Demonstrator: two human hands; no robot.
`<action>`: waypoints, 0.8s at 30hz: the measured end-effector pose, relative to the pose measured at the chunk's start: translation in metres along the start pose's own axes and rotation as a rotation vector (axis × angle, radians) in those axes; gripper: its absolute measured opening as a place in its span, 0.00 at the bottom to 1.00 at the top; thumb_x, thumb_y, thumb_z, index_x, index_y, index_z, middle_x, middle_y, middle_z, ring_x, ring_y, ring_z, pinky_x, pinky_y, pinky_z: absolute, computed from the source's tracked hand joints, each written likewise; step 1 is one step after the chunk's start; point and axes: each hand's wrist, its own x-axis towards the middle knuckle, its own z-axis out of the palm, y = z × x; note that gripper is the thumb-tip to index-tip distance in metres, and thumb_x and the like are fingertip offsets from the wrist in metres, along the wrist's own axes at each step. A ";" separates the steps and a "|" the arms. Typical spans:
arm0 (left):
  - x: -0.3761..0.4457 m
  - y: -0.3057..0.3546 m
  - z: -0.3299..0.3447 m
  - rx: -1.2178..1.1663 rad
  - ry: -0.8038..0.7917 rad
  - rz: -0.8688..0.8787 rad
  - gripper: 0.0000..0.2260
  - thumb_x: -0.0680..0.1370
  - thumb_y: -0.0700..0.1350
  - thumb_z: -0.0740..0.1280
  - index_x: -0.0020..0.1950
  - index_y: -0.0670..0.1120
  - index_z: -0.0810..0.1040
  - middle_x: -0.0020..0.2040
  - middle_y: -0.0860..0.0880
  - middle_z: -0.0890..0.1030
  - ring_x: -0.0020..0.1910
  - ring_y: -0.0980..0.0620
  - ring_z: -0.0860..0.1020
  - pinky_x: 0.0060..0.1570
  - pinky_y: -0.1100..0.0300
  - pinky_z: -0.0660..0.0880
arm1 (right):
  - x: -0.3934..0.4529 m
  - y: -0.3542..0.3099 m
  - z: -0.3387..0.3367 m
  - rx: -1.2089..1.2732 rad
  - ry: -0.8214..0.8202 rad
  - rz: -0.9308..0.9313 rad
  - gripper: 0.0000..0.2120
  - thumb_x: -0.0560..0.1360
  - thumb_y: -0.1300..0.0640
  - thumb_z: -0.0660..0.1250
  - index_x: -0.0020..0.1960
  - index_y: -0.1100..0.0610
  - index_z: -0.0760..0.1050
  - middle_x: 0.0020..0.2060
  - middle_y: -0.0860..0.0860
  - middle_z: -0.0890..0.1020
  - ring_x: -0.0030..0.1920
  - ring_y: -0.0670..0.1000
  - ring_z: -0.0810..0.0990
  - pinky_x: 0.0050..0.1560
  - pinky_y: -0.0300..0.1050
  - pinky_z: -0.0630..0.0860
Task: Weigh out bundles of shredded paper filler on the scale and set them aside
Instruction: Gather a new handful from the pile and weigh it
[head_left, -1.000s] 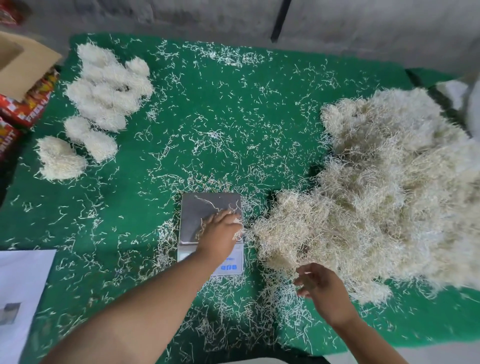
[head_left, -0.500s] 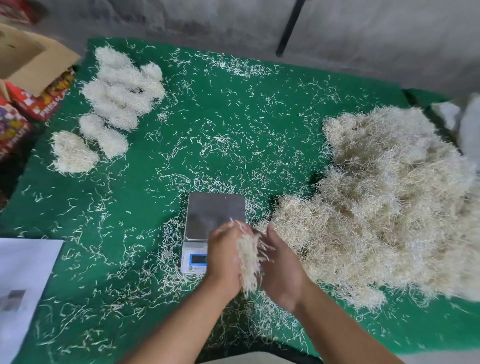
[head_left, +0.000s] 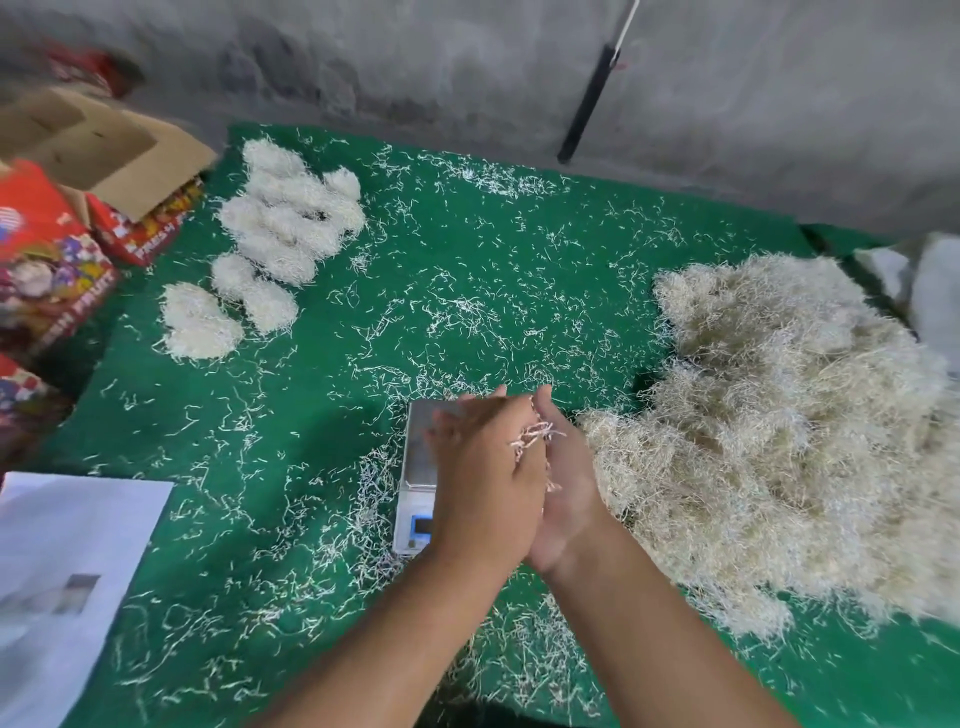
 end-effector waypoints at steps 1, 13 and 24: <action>0.002 0.005 -0.006 0.025 -0.016 0.016 0.09 0.77 0.46 0.58 0.49 0.51 0.79 0.52 0.56 0.78 0.58 0.54 0.71 0.62 0.40 0.72 | 0.001 -0.003 0.011 -0.022 0.014 -0.022 0.32 0.84 0.32 0.53 0.54 0.59 0.81 0.54 0.57 0.81 0.58 0.58 0.83 0.66 0.53 0.78; 0.041 0.116 -0.073 -0.085 0.483 0.243 0.17 0.85 0.52 0.58 0.35 0.55 0.67 0.32 0.57 0.71 0.36 0.53 0.69 0.39 0.47 0.69 | -0.058 -0.039 0.121 -0.253 -0.257 -0.261 0.30 0.83 0.31 0.57 0.54 0.58 0.81 0.49 0.56 0.84 0.50 0.54 0.84 0.53 0.49 0.80; 0.013 0.194 -0.044 -0.514 0.386 0.223 0.12 0.75 0.36 0.61 0.47 0.51 0.81 0.40 0.46 0.80 0.38 0.41 0.76 0.39 0.51 0.74 | -0.135 -0.092 0.093 -0.128 -0.340 -0.254 0.35 0.83 0.33 0.57 0.62 0.63 0.83 0.61 0.61 0.84 0.63 0.59 0.84 0.68 0.52 0.76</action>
